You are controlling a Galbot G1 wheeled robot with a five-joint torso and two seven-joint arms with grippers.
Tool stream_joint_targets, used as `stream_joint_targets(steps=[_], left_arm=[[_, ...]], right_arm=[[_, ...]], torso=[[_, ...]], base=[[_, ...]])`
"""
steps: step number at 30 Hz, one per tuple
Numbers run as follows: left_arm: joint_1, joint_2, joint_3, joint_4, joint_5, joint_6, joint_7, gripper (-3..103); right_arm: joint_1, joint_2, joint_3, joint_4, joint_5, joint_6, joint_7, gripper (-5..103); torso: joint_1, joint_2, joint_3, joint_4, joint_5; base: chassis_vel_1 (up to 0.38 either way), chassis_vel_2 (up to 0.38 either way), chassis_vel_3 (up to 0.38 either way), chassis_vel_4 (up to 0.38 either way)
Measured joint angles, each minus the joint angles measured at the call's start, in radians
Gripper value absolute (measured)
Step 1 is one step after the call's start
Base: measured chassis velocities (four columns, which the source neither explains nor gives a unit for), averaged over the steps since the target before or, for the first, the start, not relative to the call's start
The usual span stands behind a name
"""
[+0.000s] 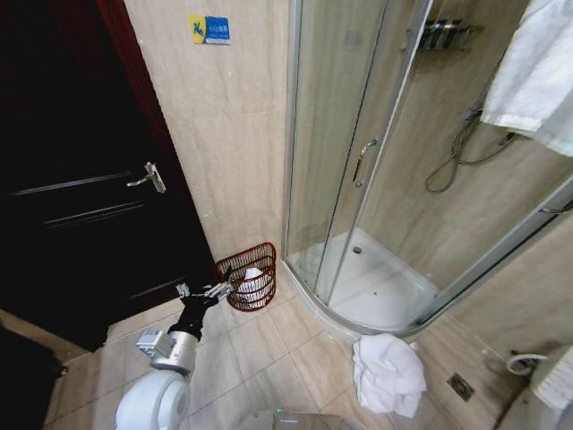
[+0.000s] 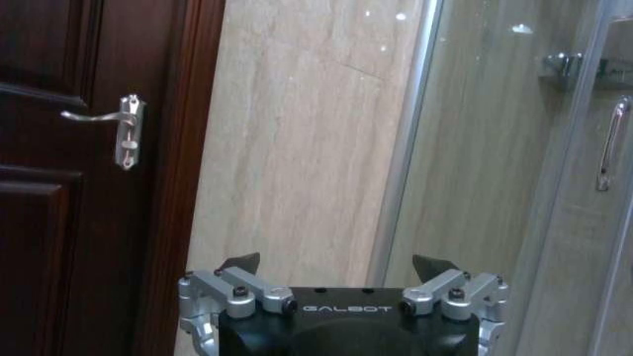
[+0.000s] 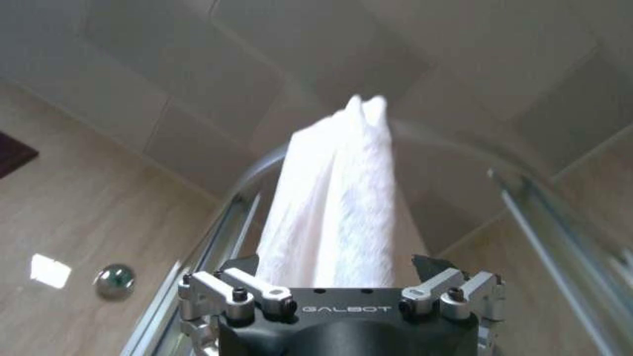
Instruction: Discard the used towel into the hamper.
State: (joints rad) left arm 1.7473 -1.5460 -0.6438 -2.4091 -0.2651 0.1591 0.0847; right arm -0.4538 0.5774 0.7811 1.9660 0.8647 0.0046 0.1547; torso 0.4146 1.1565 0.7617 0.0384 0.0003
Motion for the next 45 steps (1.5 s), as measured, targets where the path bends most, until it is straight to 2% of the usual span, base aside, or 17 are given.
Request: stream_joint_targets(steps=[5,8,9,12,13,17,22,24,25,27,30,32,34,38,39,44,45], left_arm=[[0.0,0.0,0.0,0.0,0.0,0.0,0.0,100],[0.0,0.0,0.0,0.0,0.0,0.0,0.0,100],[0.0,0.0,0.0,0.0,0.0,0.0,0.0,100],[0.0,0.0,0.0,0.0,0.0,0.0,0.0,100],[0.0,0.0,0.0,0.0,0.0,0.0,0.0,100],[0.0,0.0,0.0,0.0,0.0,0.0,0.0,100],[0.0,0.0,0.0,0.0,0.0,0.0,0.0,100],[0.0,0.0,0.0,0.0,0.0,0.0,0.0,100],[0.0,0.0,0.0,0.0,0.0,0.0,0.0,100],[0.0,0.0,0.0,0.0,0.0,0.0,0.0,100],[0.0,0.0,0.0,0.0,0.0,0.0,0.0,100],[0.0,0.0,0.0,0.0,0.0,0.0,0.0,100],[0.0,0.0,0.0,0.0,0.0,0.0,0.0,100],[0.0,0.0,0.0,0.0,0.0,0.0,0.0,100],[0.0,0.0,0.0,0.0,0.0,0.0,0.0,100],[0.0,0.0,0.0,0.0,0.0,0.0,0.0,100],[0.0,0.0,0.0,0.0,0.0,0.0,0.0,100]], right_arm=[[0.104,0.016,-0.099,-0.068,-0.012,-0.021,-0.032,100],[0.193,0.082,-0.169,-0.135,-0.098,-0.022,-0.047,100],[0.193,0.082,-0.169,-0.135,-0.098,-0.022,-0.047,100],[0.288,0.18,-0.216,-0.209,-0.195,-0.023,-0.054,100],[0.288,0.18,-0.216,-0.209,-0.195,-0.023,-0.054,100],[0.401,0.258,-0.261,-0.301,-0.274,-0.021,-0.069,100],[0.476,0.295,-0.3,-0.352,-0.329,-0.022,-0.072,100],[0.515,0.311,-0.317,-0.382,-0.399,-0.023,-0.069,100],[0.515,0.311,-0.317,-0.382,-0.399,-0.023,-0.069,100],[0.545,0.323,-0.319,-0.425,-0.514,-0.003,-0.07,103],[0.554,0.324,-0.316,-0.452,-0.563,0.006,-0.074,96],[0.553,0.319,-0.315,-0.462,-0.566,0.006,-0.075,86],[0.551,0.318,-0.315,-0.462,-0.563,0.004,-0.075,86],[0.547,0.314,-0.319,-0.453,-0.545,-0.005,-0.074,64],[0.547,0.314,-0.319,-0.453,-0.545,-0.005,-0.074,64],[0.552,0.301,-0.325,-0.447,-0.523,-0.007,-0.073,42],[0.555,0.297,-0.326,-0.446,-0.519,-0.007,-0.073,42]], torso=[[0.0,0.001,0.0,-0.0001,-0.0005],[0.0,0.001,0.0,0.0001,-0.0002],[0.0,0.001,0.0,0.0001,-0.0002],[0.001,0.001,0.001,0.0002,-0.0002],[0.001,0.001,0.001,0.0002,-0.0002],[0.001,0.001,0.001,0.0004,-0.0008],[0.001,0.001,0.001,0.0002,-0.0005],[0.001,0.001,0.001,0.0003,-0.0004],[0.001,0.001,0.001,0.0003,-0.0004],[0.001,0.001,0.001,0.0002,-0.0005],[0.001,0.001,0.001,0.0001,-0.0002],[0.001,0.001,0.001,0.0,0.0001],[0.001,0.001,0.001,0.0,0.0],[0.001,0.001,0.001,0.0001,-0.0003],[0.001,0.001,0.001,0.0001,-0.0003],[0.001,0.001,0.001,0.0001,-0.0004],[0.001,0.001,0.001,0.0001,-0.0004]], base=[[0.0,0.0,0.0,0.0],[0.0,0.0,0.0,0.0],[0.0,0.0,0.0,0.0],[0.0,0.0,0.0,0.0],[0.0,0.0,0.0,0.0],[0.0,0.0,0.0,0.0],[0.0,0.0,0.0,0.0],[0.0,0.0,0.0,0.0],[0.0,0.0,0.0,0.0],[0.0,0.0,0.0,0.0],[0.0,0.0,0.0,0.0],[0.0,0.0,0.0,0.0],[0.0,0.0,0.0,0.0],[0.0,0.0,0.0,0.0],[0.0,0.0,0.0,0.0],[0.0,0.0,0.0,0.0],[0.0,0.0,0.0,0.0]])
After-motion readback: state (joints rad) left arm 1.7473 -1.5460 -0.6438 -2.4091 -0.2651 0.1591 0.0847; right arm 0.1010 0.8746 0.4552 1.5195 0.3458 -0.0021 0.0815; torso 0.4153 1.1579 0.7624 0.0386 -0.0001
